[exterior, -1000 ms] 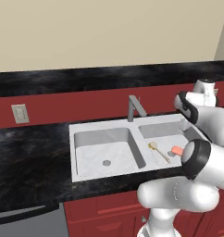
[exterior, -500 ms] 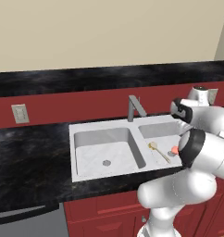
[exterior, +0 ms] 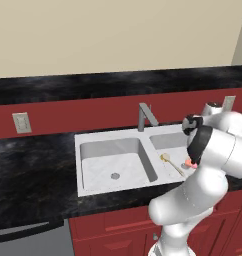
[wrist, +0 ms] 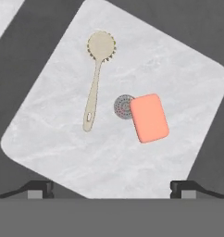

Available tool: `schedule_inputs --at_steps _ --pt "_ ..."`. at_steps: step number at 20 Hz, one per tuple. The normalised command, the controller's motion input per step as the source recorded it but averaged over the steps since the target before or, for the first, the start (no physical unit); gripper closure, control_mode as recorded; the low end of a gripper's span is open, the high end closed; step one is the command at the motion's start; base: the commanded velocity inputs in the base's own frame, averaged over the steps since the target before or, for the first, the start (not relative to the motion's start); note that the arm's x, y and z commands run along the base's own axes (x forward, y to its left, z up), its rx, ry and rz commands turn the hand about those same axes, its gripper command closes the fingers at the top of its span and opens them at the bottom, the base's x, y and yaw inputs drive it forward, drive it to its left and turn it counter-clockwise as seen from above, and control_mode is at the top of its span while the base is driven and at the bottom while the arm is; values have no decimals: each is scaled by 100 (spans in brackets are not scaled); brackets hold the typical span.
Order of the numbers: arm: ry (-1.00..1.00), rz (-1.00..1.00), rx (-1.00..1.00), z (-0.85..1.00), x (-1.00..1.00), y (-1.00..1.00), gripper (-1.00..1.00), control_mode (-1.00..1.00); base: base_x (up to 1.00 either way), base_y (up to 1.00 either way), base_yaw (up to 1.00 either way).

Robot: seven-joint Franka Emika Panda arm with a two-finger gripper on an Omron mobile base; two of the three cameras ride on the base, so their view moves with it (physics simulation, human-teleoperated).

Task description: Pick up the dish brush and bar soap from the sink, and place them back in the cabinet, and close the cabinet doors.

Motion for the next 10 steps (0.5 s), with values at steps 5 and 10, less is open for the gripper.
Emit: schedule_inputs --at_steps 5,10 --pt "0 3 0 -34 22 -14 -100 -100 0 0 0" --pt "0 1 0 -33 22 -2 -100 -100 0 0 0"
